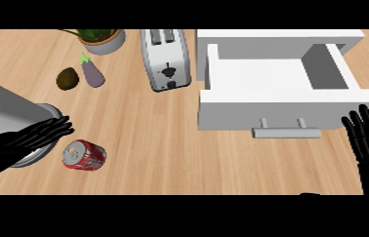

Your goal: Pick up the can, place it into the drawer and close the drawer

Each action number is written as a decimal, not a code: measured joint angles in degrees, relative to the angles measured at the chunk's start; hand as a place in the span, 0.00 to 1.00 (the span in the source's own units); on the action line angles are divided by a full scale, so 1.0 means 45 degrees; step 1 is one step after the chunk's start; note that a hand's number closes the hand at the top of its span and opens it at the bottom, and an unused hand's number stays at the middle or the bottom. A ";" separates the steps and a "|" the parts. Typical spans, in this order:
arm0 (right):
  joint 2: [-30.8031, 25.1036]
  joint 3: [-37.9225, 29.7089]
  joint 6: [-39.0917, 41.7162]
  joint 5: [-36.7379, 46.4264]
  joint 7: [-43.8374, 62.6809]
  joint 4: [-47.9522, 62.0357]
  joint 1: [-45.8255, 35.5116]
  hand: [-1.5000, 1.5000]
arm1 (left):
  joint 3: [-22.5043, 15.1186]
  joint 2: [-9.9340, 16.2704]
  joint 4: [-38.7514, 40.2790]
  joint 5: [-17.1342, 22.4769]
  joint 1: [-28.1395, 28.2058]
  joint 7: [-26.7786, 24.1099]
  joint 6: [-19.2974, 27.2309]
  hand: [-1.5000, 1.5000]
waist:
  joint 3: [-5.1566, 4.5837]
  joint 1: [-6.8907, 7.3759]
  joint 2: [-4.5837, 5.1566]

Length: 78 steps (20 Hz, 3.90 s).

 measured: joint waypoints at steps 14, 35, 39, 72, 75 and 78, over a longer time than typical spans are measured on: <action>0.0011 -0.0141 0.0376 -0.0055 -0.0258 0.0305 -0.0112 0.00 | 0.0553 -0.0770 0.2601 -0.4765 -0.1084 -0.2571 0.0385 0.00 | -0.0031 -0.0113 0.0037; 0.0277 -0.0056 0.0205 0.0179 -0.0319 0.0342 -0.0445 0.00 | -0.2901 0.0544 0.6908 -0.8200 -0.2000 -0.8252 0.4544 0.00 | -0.0050 -0.0305 0.0102; 0.0158 -0.0166 0.0280 0.0027 -0.0099 0.0207 -0.0519 0.00 | -0.3539 0.0641 0.8211 -0.8458 -0.2525 -0.9048 0.5181 0.00 | -0.0049 -0.0365 0.0114; 0.0266 -0.0481 0.0534 -0.0442 0.0589 -0.1119 0.0265 0.00 | -0.7156 -0.0561 1.1622 -0.8667 -0.4581 -1.1267 0.6907 1.00 | -0.0006 -0.0146 0.0028; 0.0260 -0.0589 0.0529 -0.0477 0.0504 -0.0955 0.0129 0.00 | -0.7376 -0.0512 1.1582 -0.8561 -0.4589 -1.1360 0.6918 1.00 | -0.0007 -0.0136 0.0038; 0.0371 -0.0474 0.0449 -0.0317 0.0495 -0.0877 0.0070 0.00 | -0.7552 -0.0568 1.1298 -0.8257 -0.4632 -1.1161 0.6707 1.00 | 0.0000 -0.0088 0.0030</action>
